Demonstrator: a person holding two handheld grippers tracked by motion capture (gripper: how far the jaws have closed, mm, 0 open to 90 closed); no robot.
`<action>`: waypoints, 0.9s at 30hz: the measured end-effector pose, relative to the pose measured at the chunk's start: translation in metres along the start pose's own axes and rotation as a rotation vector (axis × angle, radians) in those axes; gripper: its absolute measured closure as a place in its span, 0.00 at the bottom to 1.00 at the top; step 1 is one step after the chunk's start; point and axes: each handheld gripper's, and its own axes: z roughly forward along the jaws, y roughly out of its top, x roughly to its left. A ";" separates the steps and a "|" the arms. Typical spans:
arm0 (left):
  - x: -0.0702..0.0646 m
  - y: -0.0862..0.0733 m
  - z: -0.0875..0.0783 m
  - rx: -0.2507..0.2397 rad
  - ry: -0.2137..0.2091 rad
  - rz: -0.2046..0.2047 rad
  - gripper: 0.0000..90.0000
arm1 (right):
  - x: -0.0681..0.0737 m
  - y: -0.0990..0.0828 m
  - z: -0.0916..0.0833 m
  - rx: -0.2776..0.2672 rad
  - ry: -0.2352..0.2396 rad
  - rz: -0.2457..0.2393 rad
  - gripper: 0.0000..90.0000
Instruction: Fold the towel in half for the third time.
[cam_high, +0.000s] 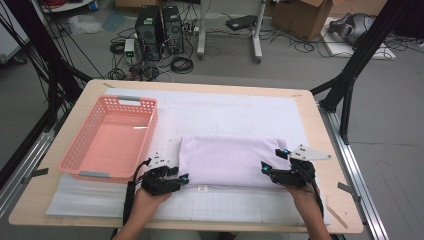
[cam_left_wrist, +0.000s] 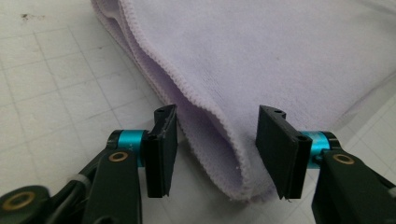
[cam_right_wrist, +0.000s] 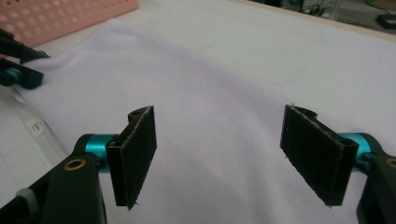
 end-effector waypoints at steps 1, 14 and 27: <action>-0.001 0.000 0.000 0.002 -0.001 0.005 0.59 | 0.003 0.005 0.006 -0.003 0.010 -0.012 0.29; -0.004 -0.001 0.002 0.012 -0.028 -0.050 0.85 | 0.026 0.053 0.093 0.115 0.118 -0.087 0.31; 0.000 -0.001 0.000 0.027 -0.060 -0.118 0.84 | 0.051 0.089 0.183 0.277 0.193 -0.190 0.30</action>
